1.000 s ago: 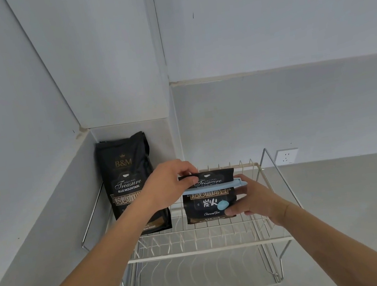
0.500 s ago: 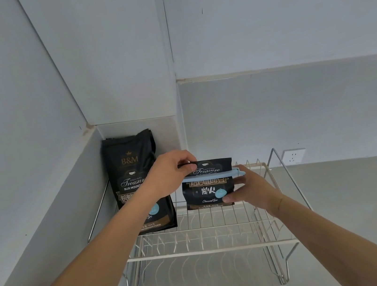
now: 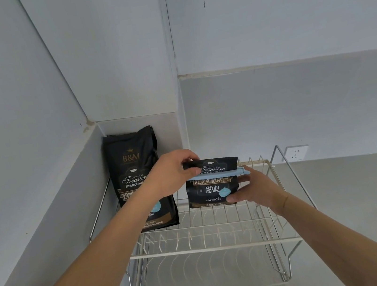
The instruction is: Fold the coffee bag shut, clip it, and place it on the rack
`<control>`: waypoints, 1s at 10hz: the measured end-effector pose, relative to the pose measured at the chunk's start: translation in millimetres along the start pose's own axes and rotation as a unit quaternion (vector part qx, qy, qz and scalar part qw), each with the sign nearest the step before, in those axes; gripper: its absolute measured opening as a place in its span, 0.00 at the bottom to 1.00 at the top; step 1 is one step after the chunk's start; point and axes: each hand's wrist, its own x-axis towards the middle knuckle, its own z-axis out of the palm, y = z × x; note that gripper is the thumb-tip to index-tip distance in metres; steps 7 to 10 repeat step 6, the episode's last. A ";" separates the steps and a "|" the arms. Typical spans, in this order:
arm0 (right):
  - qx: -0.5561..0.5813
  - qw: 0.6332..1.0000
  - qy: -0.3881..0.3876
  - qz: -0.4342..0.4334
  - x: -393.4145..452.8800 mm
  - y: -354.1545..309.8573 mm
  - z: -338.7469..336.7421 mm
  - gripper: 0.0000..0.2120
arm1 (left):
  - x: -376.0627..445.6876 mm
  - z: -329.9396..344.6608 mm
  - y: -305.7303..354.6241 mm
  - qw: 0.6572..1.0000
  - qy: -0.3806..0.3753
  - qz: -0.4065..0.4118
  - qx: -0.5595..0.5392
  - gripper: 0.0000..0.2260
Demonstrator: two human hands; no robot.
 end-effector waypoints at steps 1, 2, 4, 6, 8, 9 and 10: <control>0.014 1.000 0.009 0.006 -3.1 -1.9 2.0 0.28 | -2.9 2.6 -2.4 1.000 0.021 0.007 -0.001 0.10; 0.025 0.999 0.021 0.006 -5.2 -3.0 1.7 0.29 | -5.3 5.6 -3.7 0.999 0.043 0.013 -0.016 0.12; 0.053 0.997 0.047 0.009 -13.7 -2.1 -3.7 0.29 | -15.2 14.5 -6.3 0.990 0.129 0.018 -0.047 0.13; 0.095 0.992 0.084 0.003 -27.8 -4.0 -6.3 0.24 | -36.9 22.1 -6.7 0.965 0.243 0.004 -0.094 0.13; 0.095 0.992 0.084 0.003 -27.8 -4.0 -6.3 0.24 | -36.9 22.1 -6.7 0.965 0.243 0.004 -0.094 0.13; 0.095 0.992 0.084 0.003 -27.8 -4.0 -6.3 0.24 | -36.9 22.1 -6.7 0.965 0.243 0.004 -0.094 0.13; 0.095 0.992 0.084 0.003 -27.8 -4.0 -6.3 0.24 | -36.9 22.1 -6.7 0.965 0.243 0.004 -0.094 0.13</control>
